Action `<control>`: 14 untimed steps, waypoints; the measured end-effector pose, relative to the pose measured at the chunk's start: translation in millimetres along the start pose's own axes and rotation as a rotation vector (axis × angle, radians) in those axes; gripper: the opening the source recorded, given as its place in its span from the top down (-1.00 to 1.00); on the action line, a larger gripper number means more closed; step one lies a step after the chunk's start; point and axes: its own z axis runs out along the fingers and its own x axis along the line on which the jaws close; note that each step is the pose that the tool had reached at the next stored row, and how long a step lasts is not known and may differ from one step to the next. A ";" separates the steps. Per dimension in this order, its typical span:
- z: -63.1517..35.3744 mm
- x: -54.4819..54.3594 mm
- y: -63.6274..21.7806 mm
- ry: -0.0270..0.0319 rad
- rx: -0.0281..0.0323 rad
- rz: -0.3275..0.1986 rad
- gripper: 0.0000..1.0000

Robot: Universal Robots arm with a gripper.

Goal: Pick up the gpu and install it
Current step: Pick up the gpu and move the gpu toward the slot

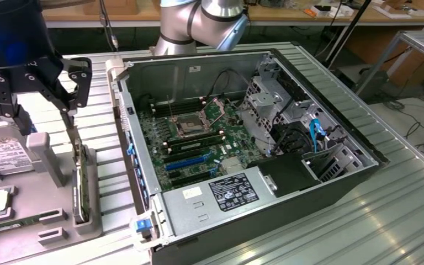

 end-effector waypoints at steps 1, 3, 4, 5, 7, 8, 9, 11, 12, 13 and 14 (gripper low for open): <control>0.0 0.0 -0.2 0.0000 -0.0001 0.000 -0.11; 0.0 0.0 -0.2 0.0000 -0.0001 0.000 -0.11; 0.0 0.0 -0.2 0.0000 -0.0001 0.000 -0.11; 0.0 0.0 -0.2 0.0000 -0.0001 0.000 -0.11; 0.0 0.0 -0.2 0.0000 -0.0001 0.000 -0.11; 0.0 0.0 -0.2 0.0000 0.0000 0.000 -0.11; 0.0 0.0 -0.2 0.0000 0.0000 0.000 -0.11; 0.9 0.0 -0.3 -0.0002 -0.0002 0.000 -0.11; 1.4 0.0 -0.3 -0.0002 -0.0002 0.000 -0.11; 2.0 0.0 -0.3 -0.0001 -0.0001 0.000 -0.11; 2.6 0.1 -0.3 -0.0001 -0.0001 0.000 -0.11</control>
